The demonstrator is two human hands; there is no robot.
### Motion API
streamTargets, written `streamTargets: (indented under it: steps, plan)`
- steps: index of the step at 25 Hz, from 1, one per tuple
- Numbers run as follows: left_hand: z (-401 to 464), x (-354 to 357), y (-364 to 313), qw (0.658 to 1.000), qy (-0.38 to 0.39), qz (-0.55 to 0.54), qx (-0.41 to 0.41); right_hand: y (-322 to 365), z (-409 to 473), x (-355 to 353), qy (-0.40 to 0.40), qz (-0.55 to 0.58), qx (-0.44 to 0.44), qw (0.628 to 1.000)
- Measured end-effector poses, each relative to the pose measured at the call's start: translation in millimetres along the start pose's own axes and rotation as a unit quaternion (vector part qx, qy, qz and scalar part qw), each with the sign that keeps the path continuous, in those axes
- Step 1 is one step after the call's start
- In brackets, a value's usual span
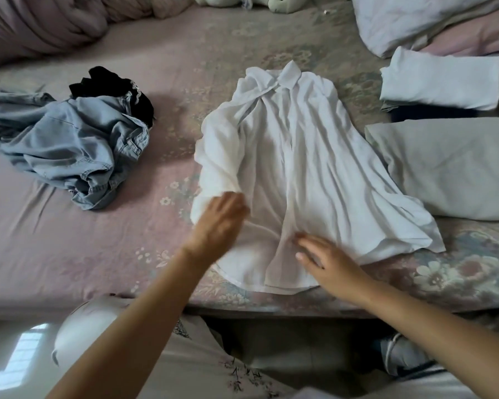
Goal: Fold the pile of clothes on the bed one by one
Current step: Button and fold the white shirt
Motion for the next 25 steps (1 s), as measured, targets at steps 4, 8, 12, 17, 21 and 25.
streamTargets:
  steps: [4, 8, 12, 17, 21, 25]
  plan:
    - [-24, -6, -60, 0.967, 0.058, -0.038, 0.244, 19, 25, -37, -0.119, 0.144, 0.093, 0.978]
    - [-33, -16, -50, 0.974, 0.061, -0.051, 0.211, 51, 65, -37, -0.135, 0.076, 0.012, 0.988]
    - [-30, -18, 1, 0.976, 0.038, -0.065, -0.204, 99, 126, -2, -0.048, -0.111, -0.041, 0.992]
    - [-38, 12, 32, 0.822, 0.274, -0.193, -0.459, 112, 143, 29, 0.038, -0.354, -0.072, 0.932]
    - [-34, 10, 20, 0.84, 0.259, -0.222, -0.422, 65, 111, -17, -0.22, -0.01, 0.047, 0.974]
    - [-27, -4, 0, 0.823, 0.312, -0.275, -0.387, 1, 52, -53, -0.295, 0.103, 0.2, 0.929]
Point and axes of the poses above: each hand's wrist, its own z-axis towards the middle knuckle, its own x-axis out of the palm, y = z × x, the point moved 1 cm from there along z, towards the middle knuckle, and after that the axes turned 12 degrees about z, right-handed, at the moved point
